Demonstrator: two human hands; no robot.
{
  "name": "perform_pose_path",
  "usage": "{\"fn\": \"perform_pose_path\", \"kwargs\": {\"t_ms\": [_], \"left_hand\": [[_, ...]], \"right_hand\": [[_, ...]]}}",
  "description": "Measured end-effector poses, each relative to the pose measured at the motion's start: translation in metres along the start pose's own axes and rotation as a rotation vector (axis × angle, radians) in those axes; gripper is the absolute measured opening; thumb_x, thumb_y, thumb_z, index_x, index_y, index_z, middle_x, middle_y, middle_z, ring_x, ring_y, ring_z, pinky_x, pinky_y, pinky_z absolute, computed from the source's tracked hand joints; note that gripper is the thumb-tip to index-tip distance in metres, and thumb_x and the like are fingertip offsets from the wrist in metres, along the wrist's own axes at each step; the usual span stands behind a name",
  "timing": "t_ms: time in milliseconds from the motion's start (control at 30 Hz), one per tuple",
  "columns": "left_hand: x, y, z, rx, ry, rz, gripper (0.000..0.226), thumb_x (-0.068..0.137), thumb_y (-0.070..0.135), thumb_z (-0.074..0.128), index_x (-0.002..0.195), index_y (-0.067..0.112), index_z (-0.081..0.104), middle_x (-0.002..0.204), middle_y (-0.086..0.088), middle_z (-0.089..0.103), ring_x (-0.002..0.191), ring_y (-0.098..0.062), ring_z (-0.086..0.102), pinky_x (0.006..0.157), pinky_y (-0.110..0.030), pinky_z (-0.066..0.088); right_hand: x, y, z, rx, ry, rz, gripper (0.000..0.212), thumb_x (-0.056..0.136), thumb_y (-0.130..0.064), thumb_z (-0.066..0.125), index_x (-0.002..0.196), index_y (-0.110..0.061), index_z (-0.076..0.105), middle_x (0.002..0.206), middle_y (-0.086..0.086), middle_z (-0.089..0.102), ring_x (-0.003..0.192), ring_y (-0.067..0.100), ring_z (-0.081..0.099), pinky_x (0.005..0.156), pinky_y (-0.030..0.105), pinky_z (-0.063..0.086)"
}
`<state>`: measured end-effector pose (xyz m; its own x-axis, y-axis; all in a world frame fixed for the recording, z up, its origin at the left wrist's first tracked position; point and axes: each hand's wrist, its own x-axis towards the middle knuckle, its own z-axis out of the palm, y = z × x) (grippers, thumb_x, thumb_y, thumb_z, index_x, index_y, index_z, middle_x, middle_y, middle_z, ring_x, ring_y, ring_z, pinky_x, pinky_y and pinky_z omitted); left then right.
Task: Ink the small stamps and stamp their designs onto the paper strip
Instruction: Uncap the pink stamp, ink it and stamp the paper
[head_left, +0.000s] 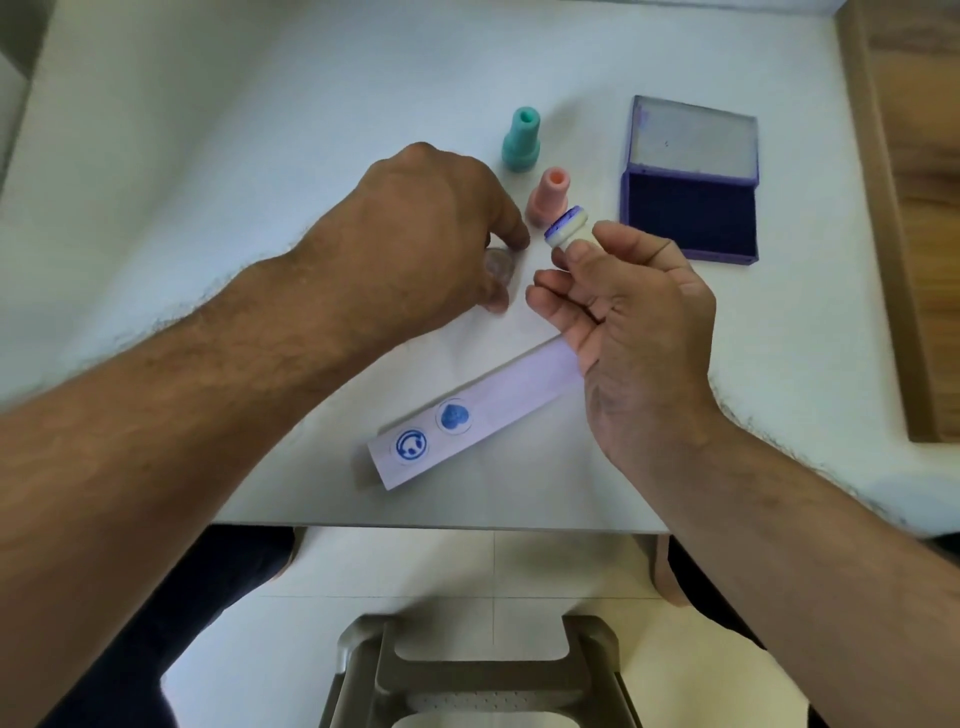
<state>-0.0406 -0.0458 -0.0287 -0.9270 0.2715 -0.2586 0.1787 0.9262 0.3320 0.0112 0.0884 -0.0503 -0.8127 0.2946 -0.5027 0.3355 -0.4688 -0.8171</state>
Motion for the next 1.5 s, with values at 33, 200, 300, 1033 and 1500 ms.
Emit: {"fn": "perform_pose_path", "kwargs": {"t_ms": [33,200,300,1033,1500], "left_hand": [[0.001,0.001,0.000,0.006,-0.008,-0.002,0.042,0.073,0.041,0.079,0.114,0.041,0.068,0.091,0.008,0.063,0.090,-0.014,0.055,0.075,-0.027,0.044],[-0.001,-0.001,-0.002,-0.047,0.009,-0.020,0.026,0.077,0.037,0.075,0.103,0.034,0.071,0.092,0.008,0.065,0.087,-0.015,0.061,0.073,-0.026,0.048],[-0.003,-0.004,-0.009,-0.163,0.021,-0.082,0.023,0.075,0.035,0.077,0.096,0.030,0.072,0.084,0.013,0.068,0.080,-0.009,0.064,0.061,-0.016,0.046],[-0.002,-0.004,-0.013,-1.262,-0.123,-0.375,0.007,0.083,0.011,0.072,0.083,0.005,0.070,0.088,-0.012,0.077,0.085,-0.025,0.075,0.079,-0.036,0.061],[-0.002,-0.008,-0.013,-1.131,-0.291,-0.292,0.018,0.090,0.016,0.065,0.106,0.015,0.074,0.101,-0.005,0.077,0.097,-0.019,0.073,0.081,-0.035,0.060]], "right_hand": [[0.000,0.000,0.000,-0.009,-0.003,0.003,0.019,0.086,0.003,0.064,0.103,-0.006,0.063,0.094,0.019,0.071,0.068,0.022,0.070,0.065,0.033,0.059],[0.001,0.001,0.000,-0.091,-0.014,0.014,0.021,0.088,0.001,0.063,0.106,-0.007,0.069,0.091,0.011,0.075,0.069,0.019,0.071,0.065,0.029,0.059],[0.000,0.002,0.000,-0.076,-0.018,0.016,0.021,0.088,0.002,0.062,0.105,-0.007,0.070,0.087,0.010,0.075,0.068,0.018,0.070,0.064,0.029,0.059],[0.003,0.009,-0.002,-0.203,-0.108,-0.113,0.034,0.081,0.013,0.065,0.107,-0.008,0.071,0.099,0.007,0.076,0.090,0.023,0.073,0.077,0.035,0.060],[0.002,0.009,-0.001,-0.223,-0.120,-0.117,0.027,0.082,0.004,0.069,0.104,-0.012,0.070,0.099,0.006,0.075,0.089,0.019,0.073,0.076,0.033,0.060]]}}
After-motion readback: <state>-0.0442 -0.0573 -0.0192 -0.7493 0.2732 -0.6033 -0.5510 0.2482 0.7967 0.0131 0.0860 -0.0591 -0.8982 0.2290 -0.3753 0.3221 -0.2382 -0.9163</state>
